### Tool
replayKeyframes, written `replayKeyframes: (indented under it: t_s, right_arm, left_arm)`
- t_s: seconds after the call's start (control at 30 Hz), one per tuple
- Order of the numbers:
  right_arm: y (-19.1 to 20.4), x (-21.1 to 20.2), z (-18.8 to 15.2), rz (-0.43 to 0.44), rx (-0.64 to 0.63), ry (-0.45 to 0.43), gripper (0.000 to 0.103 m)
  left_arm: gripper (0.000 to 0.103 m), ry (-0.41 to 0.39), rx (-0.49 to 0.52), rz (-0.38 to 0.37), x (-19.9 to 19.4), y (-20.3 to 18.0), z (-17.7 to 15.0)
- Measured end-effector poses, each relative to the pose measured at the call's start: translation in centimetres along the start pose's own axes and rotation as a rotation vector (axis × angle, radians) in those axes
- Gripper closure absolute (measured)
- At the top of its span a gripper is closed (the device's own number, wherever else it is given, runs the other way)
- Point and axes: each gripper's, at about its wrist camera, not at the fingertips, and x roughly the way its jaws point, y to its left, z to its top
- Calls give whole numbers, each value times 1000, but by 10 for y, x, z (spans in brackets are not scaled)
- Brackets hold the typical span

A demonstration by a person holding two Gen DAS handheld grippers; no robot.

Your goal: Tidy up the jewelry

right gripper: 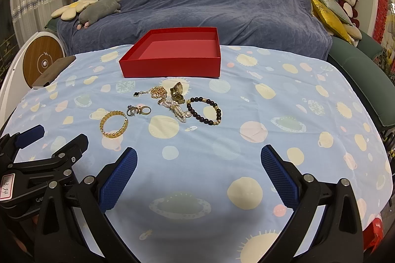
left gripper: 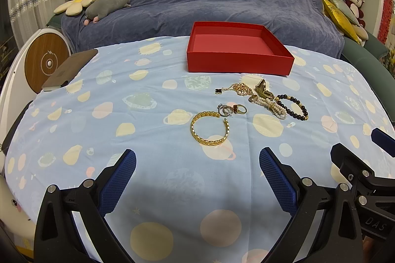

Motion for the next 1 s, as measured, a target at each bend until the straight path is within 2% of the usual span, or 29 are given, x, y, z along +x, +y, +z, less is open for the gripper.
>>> replayKeyframes:
  t_s: [0.47,0.67,0.87,0.93,1.0]
  right_arm:
    - [0,-1,1,-1,4,0,5]
    - [0,0,3,1,9,5,5]
    - [-3,4,0,-1,17,10,5]
    - [-4,6,-1,0,19,14,5]
    - [-5,8,-3,0,18,17,5]
  left_arm:
    - [5,8,-7,-4,4,-1,-5]
    - [5,25,-22,1,6,11,-3]
    - [5,-41,-49,-27,9,7,-1]
    - [5,-29,-49,-30,16,7,0]
    - [5,36,-64,-39,30,6,1]
